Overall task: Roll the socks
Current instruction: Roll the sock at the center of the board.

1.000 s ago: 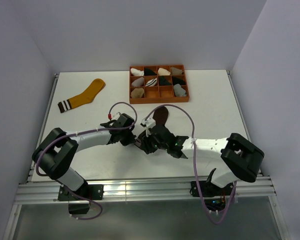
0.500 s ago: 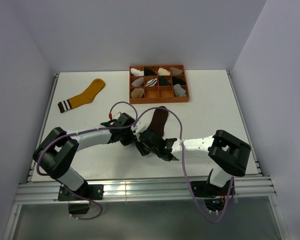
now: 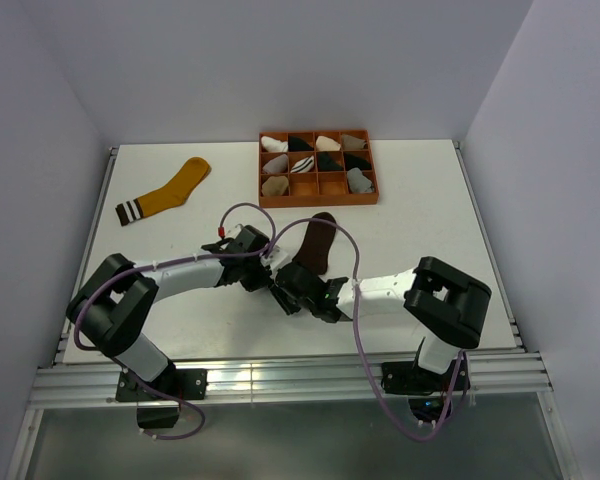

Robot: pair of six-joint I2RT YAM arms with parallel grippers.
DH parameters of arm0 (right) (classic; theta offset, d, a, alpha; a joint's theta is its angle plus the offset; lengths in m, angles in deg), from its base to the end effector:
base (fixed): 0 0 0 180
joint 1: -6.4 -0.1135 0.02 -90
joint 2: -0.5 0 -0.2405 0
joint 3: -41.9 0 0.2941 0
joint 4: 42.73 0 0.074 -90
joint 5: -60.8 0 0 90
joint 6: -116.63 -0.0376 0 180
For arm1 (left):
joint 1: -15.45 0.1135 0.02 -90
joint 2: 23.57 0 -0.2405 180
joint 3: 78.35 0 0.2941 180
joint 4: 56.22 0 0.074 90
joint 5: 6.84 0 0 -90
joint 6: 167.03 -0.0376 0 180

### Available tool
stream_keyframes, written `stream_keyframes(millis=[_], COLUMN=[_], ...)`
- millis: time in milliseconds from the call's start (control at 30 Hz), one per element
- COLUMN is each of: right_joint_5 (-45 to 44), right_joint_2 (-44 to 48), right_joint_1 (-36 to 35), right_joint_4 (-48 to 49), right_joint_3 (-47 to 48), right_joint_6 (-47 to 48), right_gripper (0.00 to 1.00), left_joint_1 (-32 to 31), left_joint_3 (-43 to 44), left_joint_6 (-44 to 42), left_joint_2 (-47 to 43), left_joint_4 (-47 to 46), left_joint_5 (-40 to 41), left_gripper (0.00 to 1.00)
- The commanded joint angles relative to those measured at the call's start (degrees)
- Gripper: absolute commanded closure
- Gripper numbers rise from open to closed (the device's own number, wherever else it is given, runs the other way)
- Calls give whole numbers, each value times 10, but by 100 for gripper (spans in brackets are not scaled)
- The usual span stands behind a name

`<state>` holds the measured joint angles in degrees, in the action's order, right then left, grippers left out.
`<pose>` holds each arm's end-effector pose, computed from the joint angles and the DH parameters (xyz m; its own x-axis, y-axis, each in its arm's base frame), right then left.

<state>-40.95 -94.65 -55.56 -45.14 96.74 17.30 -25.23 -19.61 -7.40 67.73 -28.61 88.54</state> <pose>0.1700 0.3029 0.0876 -0.4434 -0.4948 -0.7474 -0.7316 0.6815 -0.0172 0.2516 -0.2116 0.0990 -0.8042 -0.5395 -0.2494 -0.4032 0.8035 -0.4380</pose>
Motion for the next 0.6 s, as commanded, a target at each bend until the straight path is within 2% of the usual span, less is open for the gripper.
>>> stream_keyframes(millis=[0,233,567], right_joint_5=[-27,-49,-33], right_joint_2=[-7,42,74], right_joint_1=[-10,-10,-12], right_joint_4=[1,-8,-7], right_joint_3=[16,22,31], right_joint_6=[-3,-7,-7], right_gripper=[57,55,54], left_joint_1=[-4,-4,-3], left_joint_3=[16,16,16], left_joint_6=[-10,-11,-12], left_joint_2=[12,10,11], left_joint_4=[17,21,24], left_joint_5=[-6,-6,-6], left_gripper=[100,100,100])
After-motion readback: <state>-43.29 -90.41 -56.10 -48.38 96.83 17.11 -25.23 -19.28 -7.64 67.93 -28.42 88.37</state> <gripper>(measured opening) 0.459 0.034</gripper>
